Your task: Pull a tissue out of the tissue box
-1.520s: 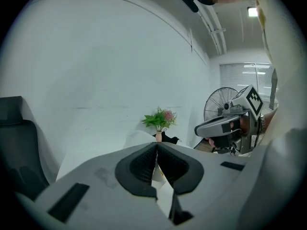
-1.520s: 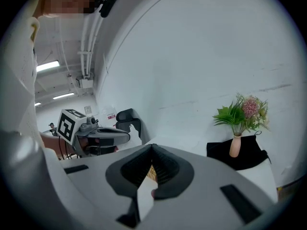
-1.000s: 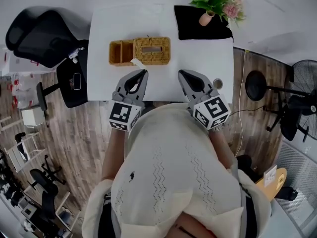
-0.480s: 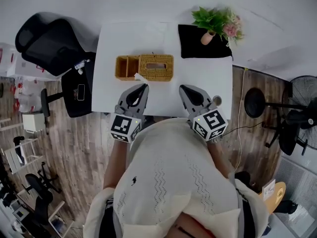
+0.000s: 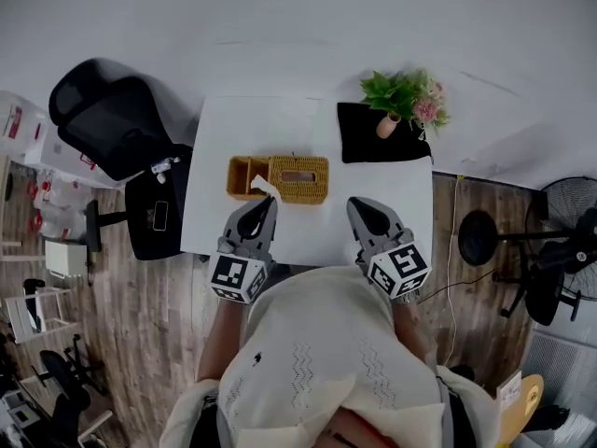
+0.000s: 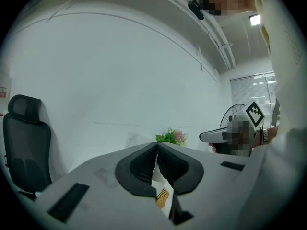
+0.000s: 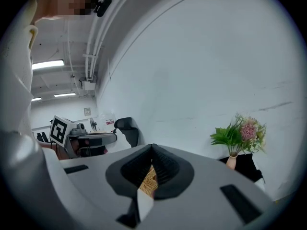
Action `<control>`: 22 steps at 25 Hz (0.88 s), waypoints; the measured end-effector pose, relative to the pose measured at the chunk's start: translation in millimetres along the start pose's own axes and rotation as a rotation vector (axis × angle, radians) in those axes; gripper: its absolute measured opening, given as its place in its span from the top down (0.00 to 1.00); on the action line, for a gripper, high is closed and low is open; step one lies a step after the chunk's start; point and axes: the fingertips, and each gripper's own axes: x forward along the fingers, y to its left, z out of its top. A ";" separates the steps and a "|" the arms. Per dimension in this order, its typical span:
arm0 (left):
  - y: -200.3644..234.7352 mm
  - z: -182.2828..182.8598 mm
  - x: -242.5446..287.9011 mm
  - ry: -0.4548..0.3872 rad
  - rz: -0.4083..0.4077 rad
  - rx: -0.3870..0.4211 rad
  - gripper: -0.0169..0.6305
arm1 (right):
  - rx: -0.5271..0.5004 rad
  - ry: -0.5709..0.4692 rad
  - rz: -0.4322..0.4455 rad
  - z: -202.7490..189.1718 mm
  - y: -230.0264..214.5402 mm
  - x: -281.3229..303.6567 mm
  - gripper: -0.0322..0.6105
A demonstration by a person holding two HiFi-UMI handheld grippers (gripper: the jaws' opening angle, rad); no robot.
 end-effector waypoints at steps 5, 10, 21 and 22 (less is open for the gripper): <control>12.5 21.4 -3.0 -0.048 0.032 0.007 0.95 | -0.017 -0.033 -0.021 17.7 -5.7 -0.9 0.95; 21.8 40.9 -6.8 -0.087 0.053 0.035 0.95 | -0.024 -0.065 -0.042 34.7 -9.9 -4.5 0.95; 36.7 67.6 -3.5 -0.138 0.084 0.041 0.95 | -0.040 -0.116 -0.097 61.6 -27.9 -7.0 0.95; 37.7 69.4 -2.6 -0.143 0.084 0.042 0.95 | -0.043 -0.123 -0.101 64.5 -29.0 -6.9 0.95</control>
